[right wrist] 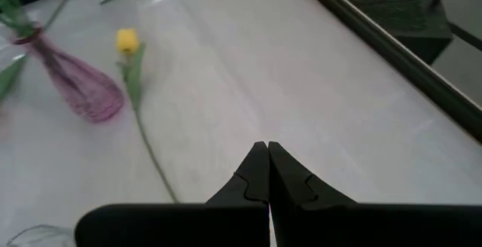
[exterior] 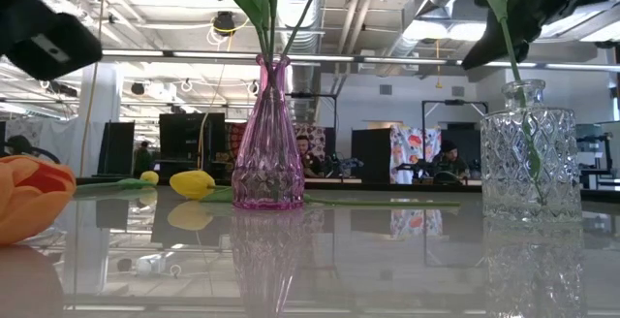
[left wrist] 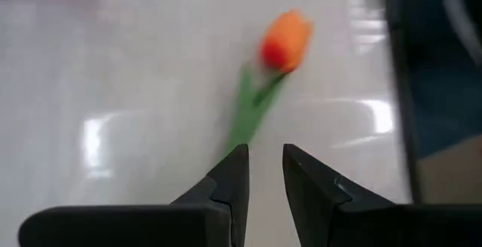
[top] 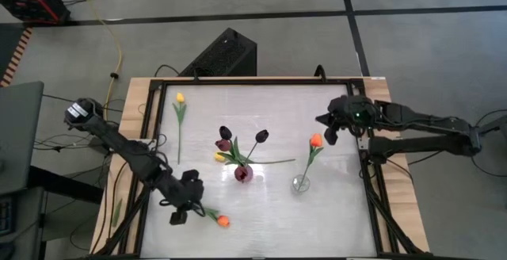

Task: Sort flowers into vase by color
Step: Put the orange flower into the transparent vase

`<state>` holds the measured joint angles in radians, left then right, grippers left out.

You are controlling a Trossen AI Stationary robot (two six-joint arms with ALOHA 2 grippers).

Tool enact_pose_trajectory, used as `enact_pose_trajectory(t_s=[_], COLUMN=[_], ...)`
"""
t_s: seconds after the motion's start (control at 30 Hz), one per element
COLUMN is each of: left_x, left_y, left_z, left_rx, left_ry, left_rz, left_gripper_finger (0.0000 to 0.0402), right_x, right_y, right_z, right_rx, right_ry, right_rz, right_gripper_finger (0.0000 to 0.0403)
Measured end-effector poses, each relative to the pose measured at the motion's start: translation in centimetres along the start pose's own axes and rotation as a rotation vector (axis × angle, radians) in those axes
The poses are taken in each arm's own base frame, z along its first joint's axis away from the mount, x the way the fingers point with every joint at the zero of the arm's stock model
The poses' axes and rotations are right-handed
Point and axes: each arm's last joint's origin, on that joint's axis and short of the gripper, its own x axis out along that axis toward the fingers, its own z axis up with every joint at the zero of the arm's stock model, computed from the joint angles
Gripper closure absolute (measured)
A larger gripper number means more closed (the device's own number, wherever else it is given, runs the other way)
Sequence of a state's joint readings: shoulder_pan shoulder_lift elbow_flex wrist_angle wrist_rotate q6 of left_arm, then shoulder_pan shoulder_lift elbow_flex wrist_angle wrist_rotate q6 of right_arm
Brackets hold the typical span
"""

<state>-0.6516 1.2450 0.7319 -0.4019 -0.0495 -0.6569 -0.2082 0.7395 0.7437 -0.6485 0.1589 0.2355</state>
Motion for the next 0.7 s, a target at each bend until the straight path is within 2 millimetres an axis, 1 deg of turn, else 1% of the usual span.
enact_pose_trajectory(t_s=[0.07,0.2,0.3,0.53,0.7], left_x=[0.2,1.1,2.3,6.1,7.3], left_y=[-0.1,-0.3,-0.1,0.6,0.8], left_z=[-0.5,-1.3,-1.7,-3.2,-3.7], left_rx=[0.010,0.038,0.043,0.109,0.144], left_ry=[0.008,0.058,0.103,0.266,0.338], left_rz=[0.051,0.088,0.123,0.206,0.213], left_gripper_finger=[0.0331,0.0331,0.0331,0.0331,0.0331], right_x=[0.0,-0.1,-0.1,-0.2,-0.2], right_y=[0.2,0.6,0.8,1.0,1.0], right_z=[0.0,-0.1,-0.1,-0.2,-0.2], right_rx=[-0.007,-0.023,-0.032,-0.041,-0.040], right_ry=[-0.006,-0.003,-0.001,0.000,0.000], right_rz=[0.014,0.035,0.048,0.059,0.059], right_gripper_finger=[0.0382,0.0382,0.0382,0.0382,0.0382])
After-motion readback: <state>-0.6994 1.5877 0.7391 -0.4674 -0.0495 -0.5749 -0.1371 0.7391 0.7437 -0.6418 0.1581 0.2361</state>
